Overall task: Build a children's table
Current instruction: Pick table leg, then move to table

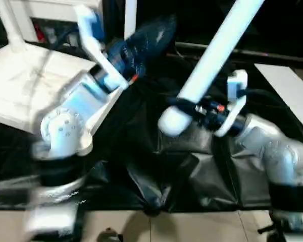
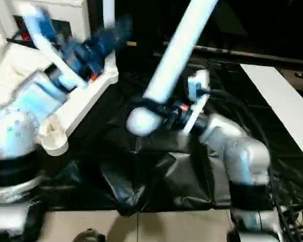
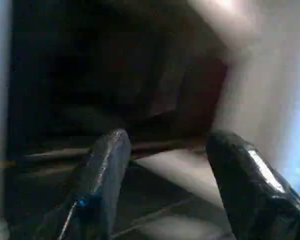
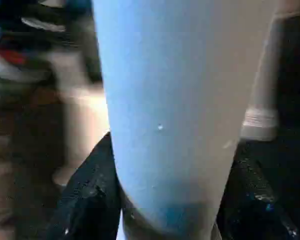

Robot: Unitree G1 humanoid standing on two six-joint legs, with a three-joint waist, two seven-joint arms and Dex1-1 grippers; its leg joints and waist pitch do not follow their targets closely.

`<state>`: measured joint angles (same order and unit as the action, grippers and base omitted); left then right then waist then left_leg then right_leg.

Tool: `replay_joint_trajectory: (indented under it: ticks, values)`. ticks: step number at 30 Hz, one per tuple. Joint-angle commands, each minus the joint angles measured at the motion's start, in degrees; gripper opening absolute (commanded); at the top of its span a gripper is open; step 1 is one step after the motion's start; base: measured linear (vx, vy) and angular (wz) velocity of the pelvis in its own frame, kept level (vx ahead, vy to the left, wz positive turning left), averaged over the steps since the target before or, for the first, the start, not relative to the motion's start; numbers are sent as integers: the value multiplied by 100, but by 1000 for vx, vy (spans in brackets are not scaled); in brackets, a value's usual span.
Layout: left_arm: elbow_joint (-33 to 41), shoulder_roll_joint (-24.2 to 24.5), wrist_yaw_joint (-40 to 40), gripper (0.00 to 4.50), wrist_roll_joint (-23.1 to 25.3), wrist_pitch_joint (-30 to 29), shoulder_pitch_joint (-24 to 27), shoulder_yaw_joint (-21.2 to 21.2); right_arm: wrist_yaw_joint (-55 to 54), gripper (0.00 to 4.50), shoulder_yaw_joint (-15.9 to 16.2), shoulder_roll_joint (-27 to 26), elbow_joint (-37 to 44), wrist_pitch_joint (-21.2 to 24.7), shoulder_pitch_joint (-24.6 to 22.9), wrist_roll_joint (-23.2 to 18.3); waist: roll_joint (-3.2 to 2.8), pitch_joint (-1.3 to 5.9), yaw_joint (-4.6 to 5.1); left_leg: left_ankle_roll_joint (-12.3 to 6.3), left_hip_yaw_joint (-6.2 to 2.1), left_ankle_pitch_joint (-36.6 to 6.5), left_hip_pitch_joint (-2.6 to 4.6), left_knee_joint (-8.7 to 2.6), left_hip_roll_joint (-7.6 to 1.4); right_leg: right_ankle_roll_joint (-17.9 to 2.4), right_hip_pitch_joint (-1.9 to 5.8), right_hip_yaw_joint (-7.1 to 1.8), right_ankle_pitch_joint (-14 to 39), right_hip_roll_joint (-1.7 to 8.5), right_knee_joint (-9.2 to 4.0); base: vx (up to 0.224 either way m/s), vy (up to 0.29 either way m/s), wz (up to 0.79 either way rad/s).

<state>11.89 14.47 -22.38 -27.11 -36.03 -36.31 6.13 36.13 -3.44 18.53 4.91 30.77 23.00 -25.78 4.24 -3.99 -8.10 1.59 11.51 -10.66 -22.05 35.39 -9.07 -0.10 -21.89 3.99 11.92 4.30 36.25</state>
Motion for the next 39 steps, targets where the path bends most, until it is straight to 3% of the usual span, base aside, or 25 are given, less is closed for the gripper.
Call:
replay_joint_trajectory:
  ticks: [1, 5, 10, 13, 15, 16, 19, 20, 21, 23, 25, 26, 27, 28, 29, 30, 31, 32, 33, 34, 35, 36, 37, 38, 39]
  values:
    - [364, 89, 453, 291, 763, 290, 453, -237, -958, 193, 29, 139, 344, -371, -352, 999, -105, 422, 49, 640, -262, -720, 198, -497, -471, -526, 201, -341, 858, 497, -428, 0, 0, 0]
    - [1024, 70, 1150, 291, 1721, 1159, 1879, -52, -1831, 193, -459, -404, 1316, -119, -1389, 974, -94, 424, 108, 474, -269, -937, 162, -523, -485, -589, 209, -356, 554, 477, -431, 0, 0, 0]
    - [615, 8, 1685, 291, 2266, 1925, 2551, 2, -2287, 193, -386, -756, 970, -737, -1844, 1311, -56, 355, 194, 180, -220, -1469, 128, -513, -418, -557, 190, -444, 1712, 636, -616, 0, 0, 0]
    - [447, -46, 1925, 291, 2451, 2156, 2754, 54, -2452, 193, -379, -870, 842, -1001, -1955, 1388, -39, 328, 25, -384, -412, -954, -76, 1, -467, -576, 353, -894, 3053, 1464, -963, -11, 18, -2]
    - [427, -94, 2023, 291, 2534, 2247, 2877, 90, -2507, 193, -368, -926, 848, -1050, -2013, 1452, -68, 310, -1, -413, -562, -878, -237, 252, -460, -545, 417, -966, 3687, 1697, -1057, -22, 118, -19]
    - [434, -139, 2090, 291, 2576, 2317, 2944, 134, -2473, 193, -362, -972, 856, -1044, -2042, 1439, -80, 309, 4, -410, -614, -832, -260, 233, -448, -574, 431, -891, 3754, 1652, -1049, -10, 177, -26]
    - [447, -198, 2110, 291, 2645, 2528, 3079, 157, -2438, 193, -283, -1020, 831, -1067, -2066, 1391, -220, 340, 180, -711, -383, -1189, 199, -427, -314, -595, 140, -260, 2853, 591, -736, -23, 224, -4]
    - [442, -199, 2117, 291, 2650, 2571, 3100, 149, -2424, 193, -254, -1026, 801, -1107, -2063, 1391, -365, 342, 475, -827, -343, -1630, 373, -714, -226, -396, -33, 152, 1952, -7, -226, -43, 256, 11]
    - [426, -201, 2126, 291, 2641, 2608, 3122, 138, -2425, 193, -202, -1018, 747, -1190, -2057, 1445, -396, 366, 563, -865, -299, -1817, 381, -925, -237, -105, -141, 388, 1172, -203, 459, -43, 256, 11]
    - [397, -199, 2150, 291, 2650, 2656, 3136, 137, -2419, 193, -178, -1031, 693, -1250, -2040, 1421, -309, 311, 613, -828, -277, -2082, 302, -1025, -401, 78, -151, 425, 757, -55, 572, -68, 189, 5]
    - [368, -197, 2163, 291, 2660, 2680, 3123, 138, -2399, 193, -152, -1013, 626, -1289, -1996, 1424, -33, 338, 636, -97, -153, -2746, 197, -1135, -416, 36, 78, 169, 1209, 352, 149, -80, 130, -2]
    - [346, -221, 2163, 291, 2643, 2693, 3108, 150, -2374, 193, -148, -1013, 569, -1314, -1956, 1430, 77, 307, 225, 383, -366, -2139, 118, 664, -46, -152, -131, -911, 3252, 2008, -1095, -30, 145, -27]
    - [331, -228, 2161, 291, 2643, 2691, 3096, 152, -2359, 193, -156, -1020, 539, -1311, -1928, 1429, 97, 428, 505, 412, -1029, -1319, -599, 1351, 162, -86, 491, -978, 3734, 1992, -919, -30, 145, -27]
    - [319, -222, 2164, 291, 2684, 2709, 3092, 150, -2339, 193, -162, -1029, 519, -1304, -1909, 1430, 105, 300, 531, 662, -1098, -1041, -628, 1396, 193, -93, 503, -659, 4040, 1842, -942, -27, 266, -53]
    - [308, -223, 2162, 291, 2707, 2726, 3088, 145, -2306, 193, -151, -1016, 493, -1301, -1887, 1446, 116, 283, 465, 717, -1056, -1187, -402, 1164, 80, -500, 451, -464, 3859, 1683, -942, -96, 295, -33]
    - [291, -240, 2161, 291, 2701, 2734, 3085, 151, -2274, 193, -125, -996, 455, -1315, -1863, 1450, 93, 265, 425, 428, -921, -1095, -78, 641, 1, -961, 365, -177, 3530, 1337, -940, -96, 295, -33]
    - [278, -274, 2231, 291, 2734, 2721, 3085, 166, -2254, 193, -85, -969, 413, -1331, -1839, 1474, -18, 288, 449, 189, -890, -1015, 41, 358, -48, -1066, 370, -64, 3515, 1183, -917, -108, 314, 2]
    - [278, -274, 2231, 291, 2734, 2721, 3085, 166, -2254, 193, -85, -969, 413, -1331, -1839, 1474, -257, 291, 668, -369, -827, -1574, 245, -283, -64, -893, 127, 246, 3011, 380, -488, -116, 299, 13]
    - [240, -309, 2354, 291, 2832, 2655, 3070, 145, -2169, 193, 17, -900, 335, -1324, -1780, 1482, -391, 348, 944, -725, -969, -2169, 381, -670, -165, -526, 0, 415, 1635, -89, 384, -116, 299, 13]
    - [211, -289, 2410, 291, 2997, 2683, 3053, 45, -2124, 193, 84, -869, 283, -1319, -1721, 1503, -371, 373, 965, -865, -1050, -2219, 420, -664, -213, -465, -37, 398, 1098, -124, 481, -115, 249, 13]
    - [200, -284, 2404, 291, 3040, 2674, 3041, -8, -2096, 193, 135, -846, 251, -1334, -1686, 1540, -520, 299, 867, -1430, -1541, -1976, 397, -663, 6, -371, -39, 434, 877, -237, 513, -91, 235, 28]
    - [163, -303, 2429, 291, 3117, 2700, 2995, -94, -2033, 193, 241, -811, 161, -1417, -1603, 1641, -427, 320, 927, -1729, -1856, -1595, 457, -647, 6, -393, -51, 280, 932, -125, 454, -91, 235, 28]
    - [128, -325, 2450, 291, 3132, 2691, 2958, -116, -2013, 193, 280, -805, 116, -1453, -1562, 1693, -395, 292, 921, -1547, -2009, -1582, 306, -742, 64, -417, 115, 199, 996, -117, 372, -109, 211, 31]
    - [80, -350, 2477, 291, 3143, 2681, 2914, -127, -2001, 193, 310, -806, 71, -1480, -1521, 1737, -236, 317, 860, -474, -2342, -2075, 190, -899, 76, -576, 322, -80, 1078, 45, 139, -131, 165, 45]
    - [32, -405, 2537, 291, 3132, 2650, 2853, -116, -2010, 193, 308, -829, 5, -1494, -1463, 1744, -241, 301, 772, 521, -2451, -2692, 199, -925, 83, -1027, 351, -227, 1108, 265, 34, -131, 165, 45]
